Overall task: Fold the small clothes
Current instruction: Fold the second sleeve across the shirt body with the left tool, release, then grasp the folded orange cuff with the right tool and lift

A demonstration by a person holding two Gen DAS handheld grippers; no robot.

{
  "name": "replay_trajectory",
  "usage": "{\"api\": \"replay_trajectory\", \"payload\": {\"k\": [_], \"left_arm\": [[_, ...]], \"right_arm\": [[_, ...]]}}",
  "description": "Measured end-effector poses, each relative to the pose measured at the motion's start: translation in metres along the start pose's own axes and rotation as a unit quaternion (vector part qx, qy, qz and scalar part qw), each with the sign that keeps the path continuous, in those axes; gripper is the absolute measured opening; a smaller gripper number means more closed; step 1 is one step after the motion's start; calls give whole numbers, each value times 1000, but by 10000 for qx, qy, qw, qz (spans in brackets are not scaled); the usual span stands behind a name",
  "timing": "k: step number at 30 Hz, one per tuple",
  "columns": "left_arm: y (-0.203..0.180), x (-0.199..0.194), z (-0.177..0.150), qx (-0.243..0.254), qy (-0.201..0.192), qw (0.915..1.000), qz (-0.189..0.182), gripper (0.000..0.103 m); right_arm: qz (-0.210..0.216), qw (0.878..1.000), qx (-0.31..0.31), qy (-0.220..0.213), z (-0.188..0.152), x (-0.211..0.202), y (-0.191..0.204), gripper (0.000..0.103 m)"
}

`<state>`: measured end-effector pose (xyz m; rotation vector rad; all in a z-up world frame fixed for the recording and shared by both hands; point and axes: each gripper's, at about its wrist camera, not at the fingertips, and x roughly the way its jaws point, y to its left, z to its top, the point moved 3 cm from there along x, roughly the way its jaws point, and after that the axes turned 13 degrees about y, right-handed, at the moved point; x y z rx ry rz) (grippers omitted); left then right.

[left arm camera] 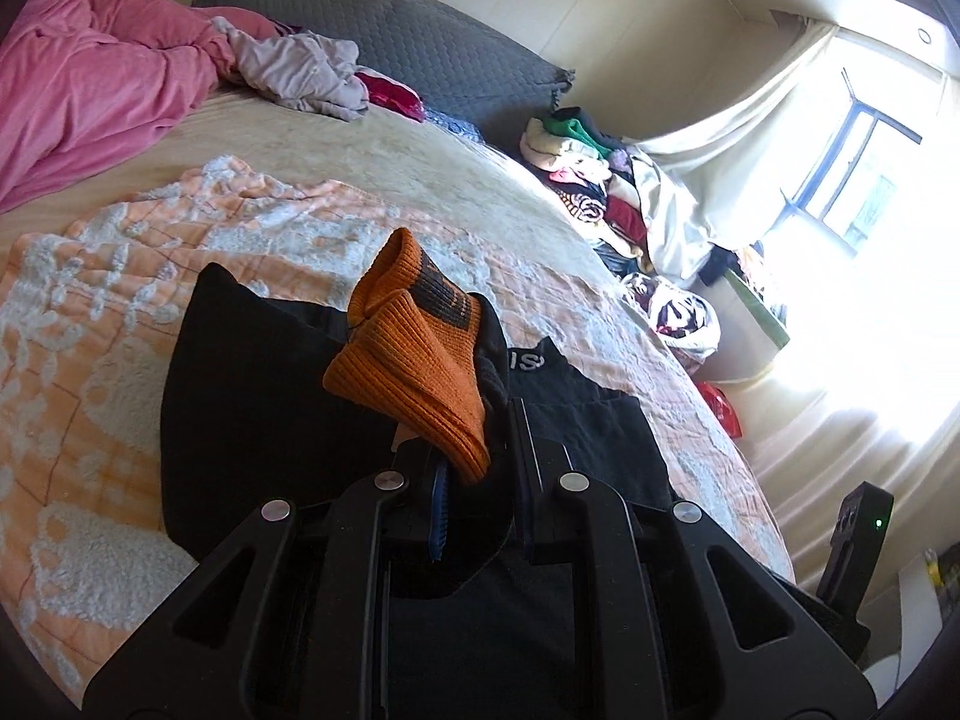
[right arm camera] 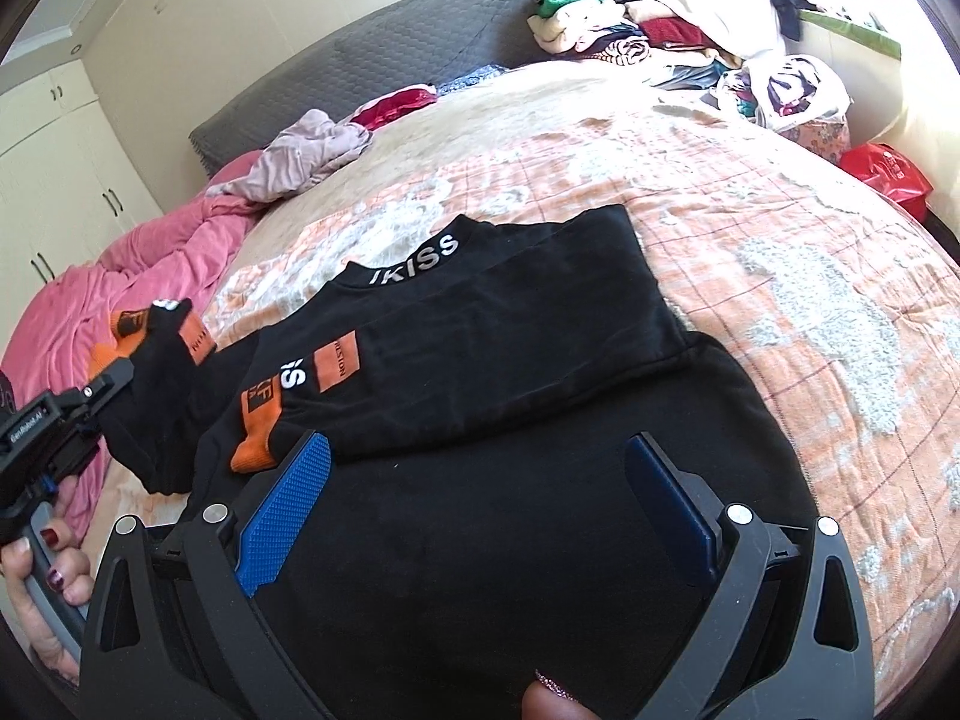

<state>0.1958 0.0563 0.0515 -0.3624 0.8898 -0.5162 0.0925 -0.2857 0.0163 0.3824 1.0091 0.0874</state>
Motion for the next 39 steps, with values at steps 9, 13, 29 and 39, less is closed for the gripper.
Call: {"api": "replay_trajectory", "payload": {"k": [9,13,29,39], "left_arm": [[-16,33,-17,462,685,9965,-146,10],[-26,46,-29,708,991,9923,-213,11],[-7,25,-10,796,957,9913,426,54],[31,10,16,481,714,9884,1253,88]], "right_arm": [[-56,9998,171,-44,6,-2,-10,98],[4,9997,260,-22,7,1,-11,98],[486,9965,48,678,-10,44,27,98],[351,9938,-538,909,-17,75,68,64]]}}
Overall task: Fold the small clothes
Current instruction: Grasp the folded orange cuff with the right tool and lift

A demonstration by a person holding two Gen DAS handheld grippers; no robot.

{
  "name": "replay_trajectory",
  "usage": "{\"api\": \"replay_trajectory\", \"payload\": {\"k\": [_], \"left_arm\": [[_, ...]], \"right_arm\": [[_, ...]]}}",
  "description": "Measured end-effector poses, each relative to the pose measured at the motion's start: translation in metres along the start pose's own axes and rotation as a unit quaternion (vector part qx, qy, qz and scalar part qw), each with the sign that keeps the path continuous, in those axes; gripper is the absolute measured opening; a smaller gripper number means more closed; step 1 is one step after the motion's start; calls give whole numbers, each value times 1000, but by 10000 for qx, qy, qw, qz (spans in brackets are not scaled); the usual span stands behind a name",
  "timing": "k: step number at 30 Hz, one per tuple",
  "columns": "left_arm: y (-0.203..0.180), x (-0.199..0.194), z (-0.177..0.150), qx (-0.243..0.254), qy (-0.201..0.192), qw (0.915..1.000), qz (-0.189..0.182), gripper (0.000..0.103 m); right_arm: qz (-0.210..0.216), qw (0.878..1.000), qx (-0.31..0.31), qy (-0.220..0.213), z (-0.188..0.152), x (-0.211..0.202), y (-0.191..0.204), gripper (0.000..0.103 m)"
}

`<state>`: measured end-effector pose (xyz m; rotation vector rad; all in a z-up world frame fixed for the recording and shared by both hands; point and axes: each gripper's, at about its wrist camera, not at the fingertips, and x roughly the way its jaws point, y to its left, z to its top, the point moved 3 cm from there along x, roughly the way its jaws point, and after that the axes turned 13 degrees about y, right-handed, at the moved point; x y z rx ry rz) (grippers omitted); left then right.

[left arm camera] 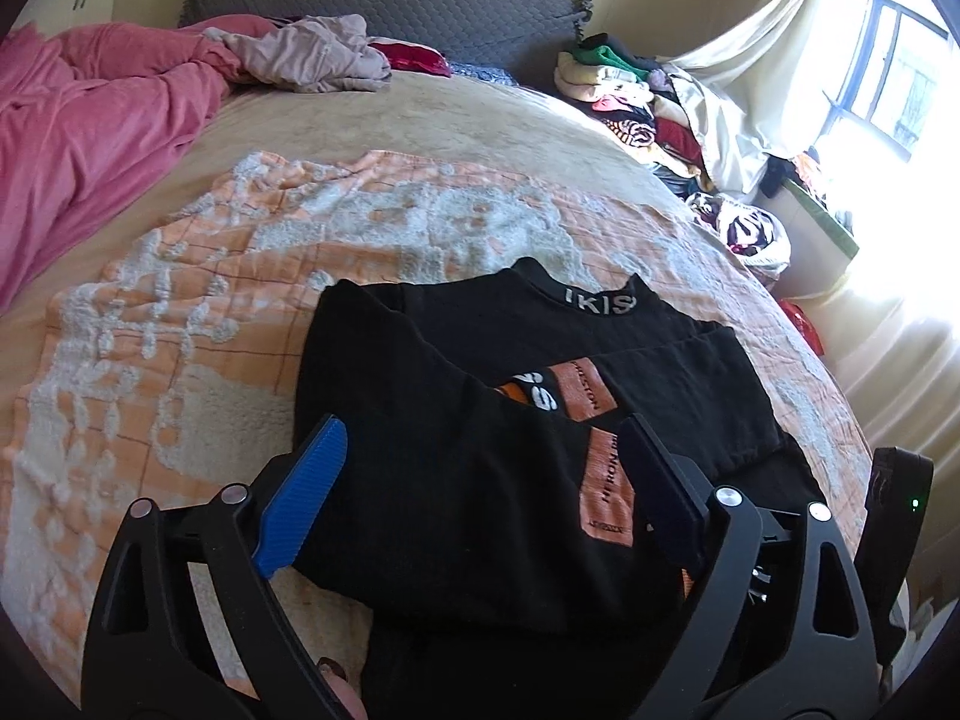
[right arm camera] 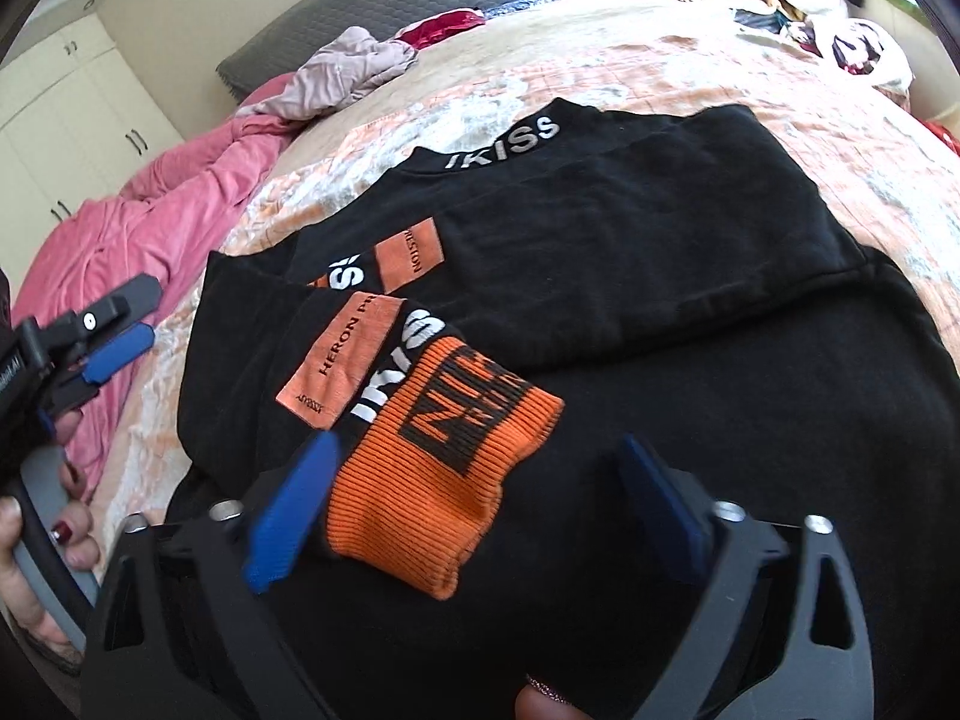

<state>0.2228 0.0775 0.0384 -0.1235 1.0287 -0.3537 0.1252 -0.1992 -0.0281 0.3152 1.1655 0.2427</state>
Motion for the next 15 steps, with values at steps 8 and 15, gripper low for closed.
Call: {"api": "replay_trajectory", "payload": {"k": [8,15], "left_arm": [[31,-9,8,-453,-113,9989,73,89],[57,-19,13,-855,-222,9961,37,89]], "right_arm": [[-394,9927,-1043,-466,13,-23,40,15],[-894,9716,-1863,-1156,45,-72,65,13]]}}
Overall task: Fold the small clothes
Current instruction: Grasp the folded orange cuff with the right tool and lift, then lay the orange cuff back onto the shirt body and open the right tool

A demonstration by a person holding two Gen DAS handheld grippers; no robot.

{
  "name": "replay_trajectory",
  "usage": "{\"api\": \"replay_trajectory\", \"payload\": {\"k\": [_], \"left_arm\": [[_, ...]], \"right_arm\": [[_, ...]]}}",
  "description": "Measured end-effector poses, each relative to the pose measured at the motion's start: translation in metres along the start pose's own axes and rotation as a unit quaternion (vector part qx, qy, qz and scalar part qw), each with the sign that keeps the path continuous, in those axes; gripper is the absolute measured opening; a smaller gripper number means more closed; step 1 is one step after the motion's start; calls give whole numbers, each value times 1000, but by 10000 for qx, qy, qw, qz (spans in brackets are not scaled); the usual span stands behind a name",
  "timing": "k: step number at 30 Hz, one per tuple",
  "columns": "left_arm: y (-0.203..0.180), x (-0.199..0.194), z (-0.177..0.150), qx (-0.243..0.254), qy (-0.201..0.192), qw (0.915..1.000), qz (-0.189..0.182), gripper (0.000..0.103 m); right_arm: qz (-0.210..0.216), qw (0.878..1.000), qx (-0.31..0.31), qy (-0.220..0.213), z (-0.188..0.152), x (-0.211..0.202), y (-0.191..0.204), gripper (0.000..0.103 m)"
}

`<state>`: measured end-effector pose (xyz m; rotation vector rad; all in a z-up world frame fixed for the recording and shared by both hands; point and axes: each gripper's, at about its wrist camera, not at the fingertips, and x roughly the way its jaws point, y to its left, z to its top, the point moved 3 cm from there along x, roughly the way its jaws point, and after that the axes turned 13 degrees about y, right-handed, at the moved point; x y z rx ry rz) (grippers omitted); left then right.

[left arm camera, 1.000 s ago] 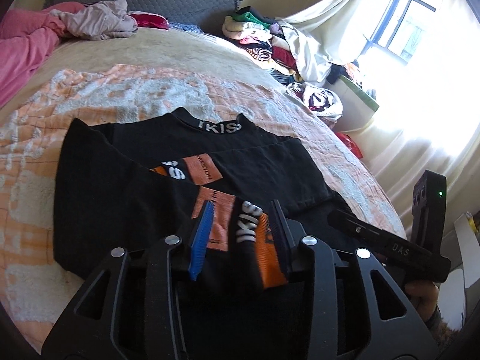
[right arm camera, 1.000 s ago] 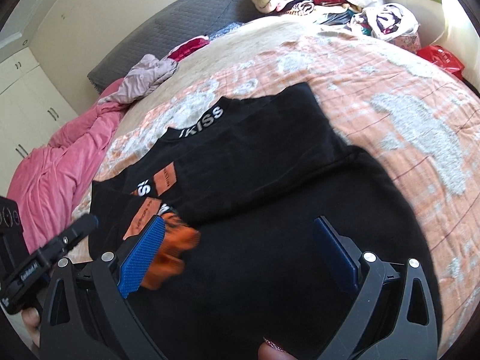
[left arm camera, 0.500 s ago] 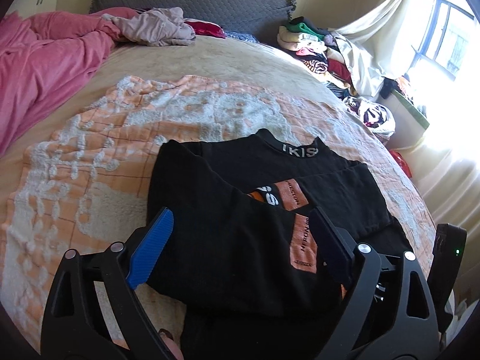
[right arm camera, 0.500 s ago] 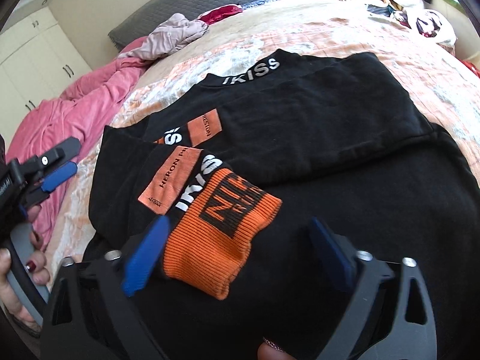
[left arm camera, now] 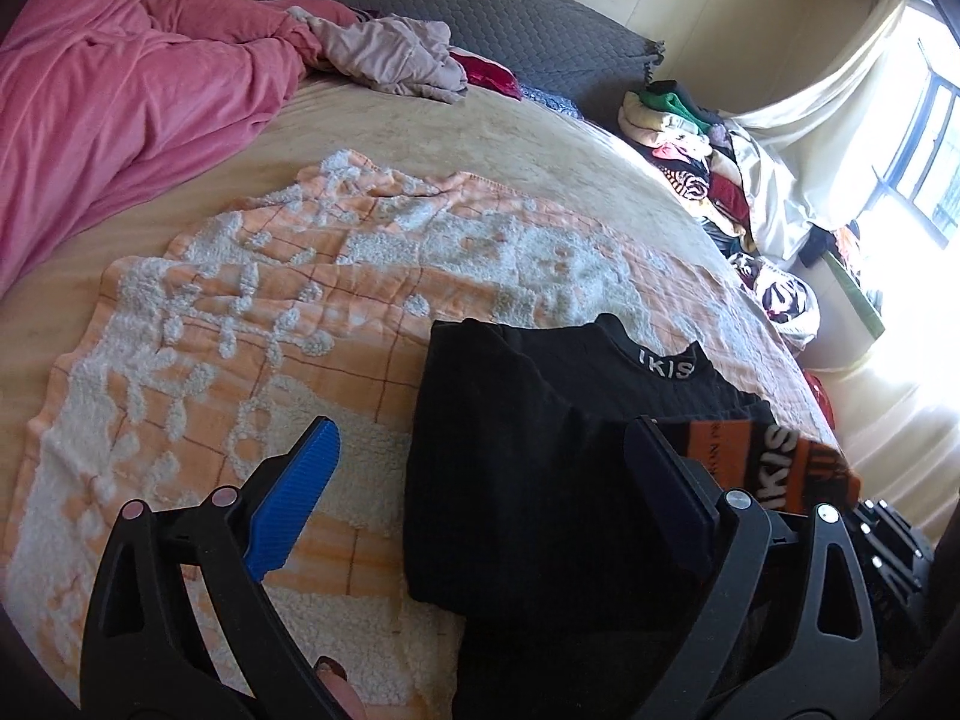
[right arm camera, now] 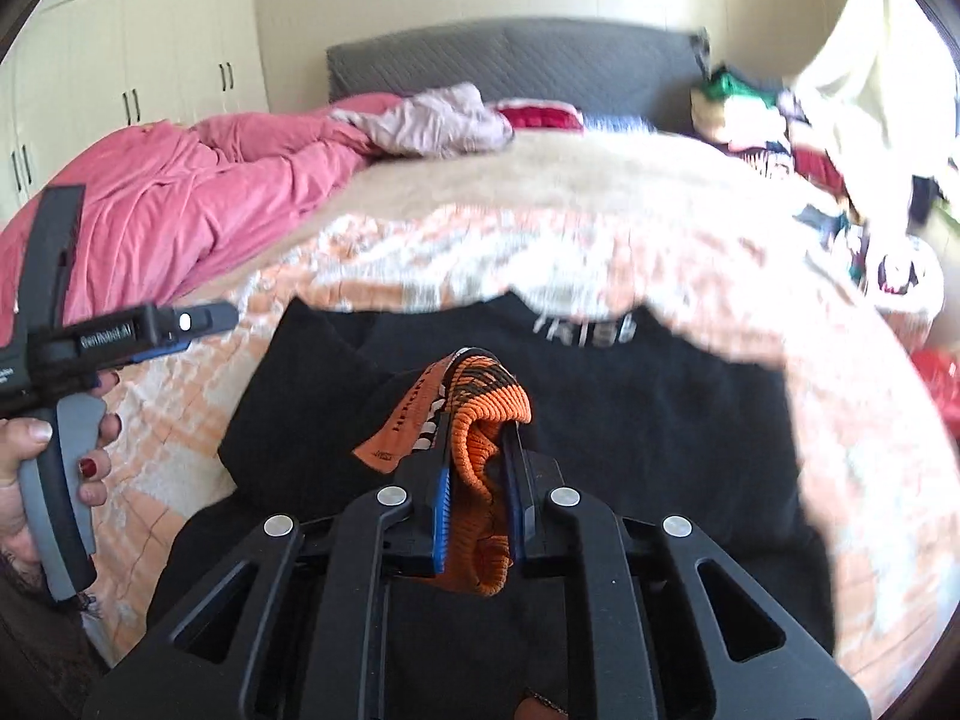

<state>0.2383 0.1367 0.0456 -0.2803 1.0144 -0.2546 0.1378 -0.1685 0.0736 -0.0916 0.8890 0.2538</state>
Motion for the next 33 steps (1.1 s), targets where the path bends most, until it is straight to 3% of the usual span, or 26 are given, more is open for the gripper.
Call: {"api": "replay_trajectory", "payload": {"k": [5,12,21,24,33], "left_arm": [[5,-3,3,-124,-40,9999,-33,89],[2,2,3,-122,-13,9999,-82,89],[-28,27,-2,243,97,9996,-86,89],[-37,38,-2,405,92,9991,-25,80],[-59,67,-3,868,336,9957,19,70]], "right_arm": [[-471,9983,-177,-304,27,-16,-21,13],[-1015,9944,-105,-286,31,-14,-60,13],[-1175,9928,197,91,5,11,-95,13],[-1223,9920,215,212,-2,18,-100,13],[-1320,9897,298,458,-16,31,-112,13]]}}
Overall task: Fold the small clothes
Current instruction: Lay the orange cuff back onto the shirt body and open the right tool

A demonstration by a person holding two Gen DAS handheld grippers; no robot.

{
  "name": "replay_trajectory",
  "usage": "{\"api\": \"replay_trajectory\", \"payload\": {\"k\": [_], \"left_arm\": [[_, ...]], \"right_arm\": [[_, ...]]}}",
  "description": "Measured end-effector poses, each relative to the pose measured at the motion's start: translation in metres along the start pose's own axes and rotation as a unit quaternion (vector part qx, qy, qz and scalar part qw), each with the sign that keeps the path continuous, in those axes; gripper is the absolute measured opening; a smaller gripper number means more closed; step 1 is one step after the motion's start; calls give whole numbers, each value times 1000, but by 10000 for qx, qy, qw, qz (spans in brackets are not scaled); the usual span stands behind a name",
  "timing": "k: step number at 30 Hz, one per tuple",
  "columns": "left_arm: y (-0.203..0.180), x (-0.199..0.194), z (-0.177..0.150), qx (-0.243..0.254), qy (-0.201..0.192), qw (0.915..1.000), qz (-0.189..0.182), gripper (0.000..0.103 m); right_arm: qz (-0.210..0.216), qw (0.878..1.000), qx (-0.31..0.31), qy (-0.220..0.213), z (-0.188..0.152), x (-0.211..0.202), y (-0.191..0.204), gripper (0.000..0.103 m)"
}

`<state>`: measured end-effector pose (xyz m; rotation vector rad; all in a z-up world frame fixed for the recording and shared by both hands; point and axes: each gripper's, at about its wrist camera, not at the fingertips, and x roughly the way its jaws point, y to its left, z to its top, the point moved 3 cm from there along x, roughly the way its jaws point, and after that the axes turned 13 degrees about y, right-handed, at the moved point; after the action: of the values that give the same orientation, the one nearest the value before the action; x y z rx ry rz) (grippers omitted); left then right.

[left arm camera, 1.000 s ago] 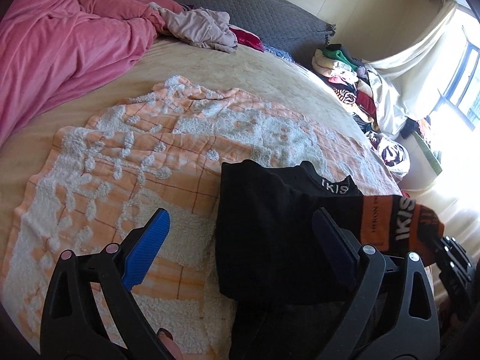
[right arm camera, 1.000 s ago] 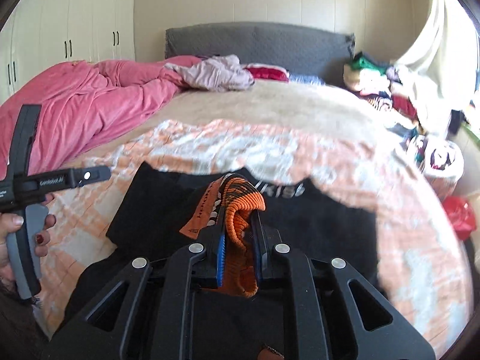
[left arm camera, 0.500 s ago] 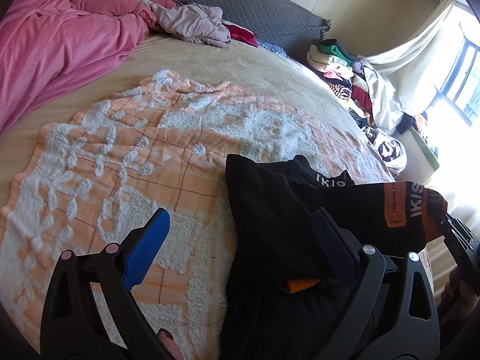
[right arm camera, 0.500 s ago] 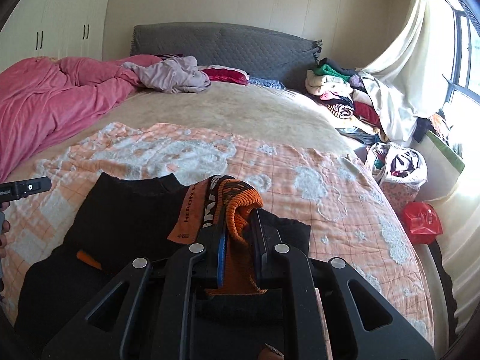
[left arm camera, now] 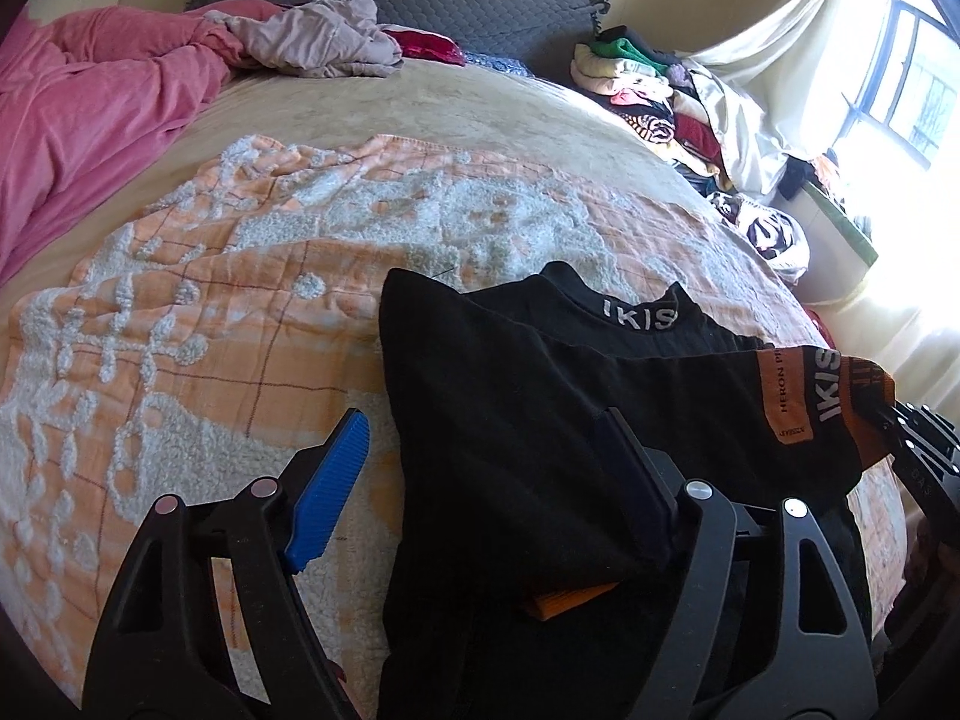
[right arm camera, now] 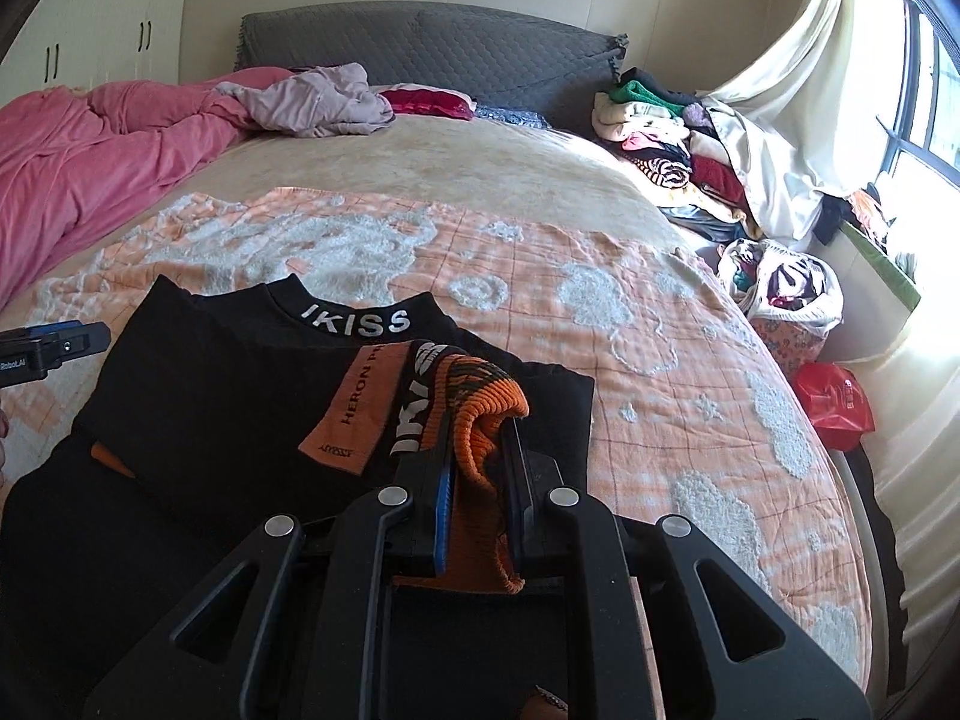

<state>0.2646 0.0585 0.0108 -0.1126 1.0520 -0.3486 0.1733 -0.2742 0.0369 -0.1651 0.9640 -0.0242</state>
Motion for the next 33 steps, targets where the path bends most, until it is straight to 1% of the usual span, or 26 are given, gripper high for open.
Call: {"api": "replay_trajectory", "payload": {"k": [6,9,10,13,18,21,23,24,26,29,33], "left_arm": [[-21,16,-5,358,216,9991,-58,64],[-27,25,-9,477,366,9982,-40,64],[-27,27,-10,500,408,9979,-26,64],[-29,30,-13,548,473,9974,16,64],[-29,33,-16,611,622,9962,63,64],[-32,39,-19,712,790,9942,189,64],[-31,42,-21,705,824,9938,227,64],[-31,43,-22,701,841,9937,245,64],[-31,44,-23,714,853,9934,261,64],[-30,45,-23,701,903,9931,241,65],[-26,49,-24,612,945,9935,166,66]], "right_arm": [[-60,9999,43,133,-2,6,0,14],[-106,9998,41,149,0,7,1,15],[-147,9997,59,162,0,7,1,19],[-348,9990,169,211,-2,9,-3,22],[-377,9986,301,222,-6,10,-8,29],[-244,9988,269,341,-7,16,-1,30],[-122,9990,115,423,-8,21,12,34],[-84,9990,36,444,-8,23,18,38],[35,9986,-146,500,-8,27,33,39],[282,9977,-187,594,-5,34,46,40],[494,9959,-271,710,0,43,58,45]]}}
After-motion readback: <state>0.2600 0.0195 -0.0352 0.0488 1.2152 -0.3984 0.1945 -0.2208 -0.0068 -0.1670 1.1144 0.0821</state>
